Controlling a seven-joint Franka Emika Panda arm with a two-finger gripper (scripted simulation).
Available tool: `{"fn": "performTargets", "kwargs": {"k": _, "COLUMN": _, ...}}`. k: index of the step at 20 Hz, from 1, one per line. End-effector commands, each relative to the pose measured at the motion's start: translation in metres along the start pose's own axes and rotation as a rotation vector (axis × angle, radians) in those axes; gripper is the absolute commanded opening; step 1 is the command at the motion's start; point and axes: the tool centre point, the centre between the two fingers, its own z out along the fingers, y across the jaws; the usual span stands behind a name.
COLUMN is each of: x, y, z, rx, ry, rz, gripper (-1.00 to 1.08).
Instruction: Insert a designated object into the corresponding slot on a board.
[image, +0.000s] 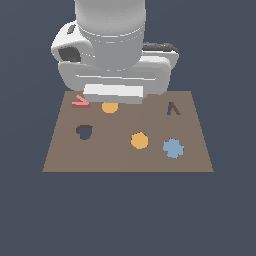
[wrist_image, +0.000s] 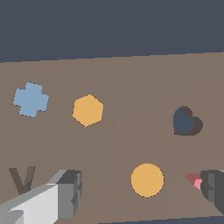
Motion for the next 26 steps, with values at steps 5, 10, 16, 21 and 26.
{"fn": "performTargets", "kwargs": {"k": 5, "x": -0.001, "y": 0.001, "z": 0.001, "rx": 0.000, "ry": 0.000, "rz": -0.010, "gripper": 1.00}}
{"fn": "performTargets", "kwargs": {"k": 10, "x": -0.006, "y": 0.003, "z": 0.004, "rx": 0.001, "ry": 0.000, "rz": -0.050, "gripper": 1.00}}
{"fn": "performTargets", "kwargs": {"k": 16, "x": -0.017, "y": 0.008, "z": 0.011, "rx": 0.002, "ry": 0.000, "rz": -0.137, "gripper": 1.00}}
{"fn": "performTargets", "kwargs": {"k": 21, "x": -0.029, "y": 0.016, "z": 0.020, "rx": 0.003, "ry": -0.001, "rz": -0.240, "gripper": 1.00}}
{"fn": "performTargets", "kwargs": {"k": 26, "x": -0.043, "y": 0.028, "z": 0.031, "rx": 0.005, "ry": -0.001, "rz": -0.370, "gripper": 1.00}}
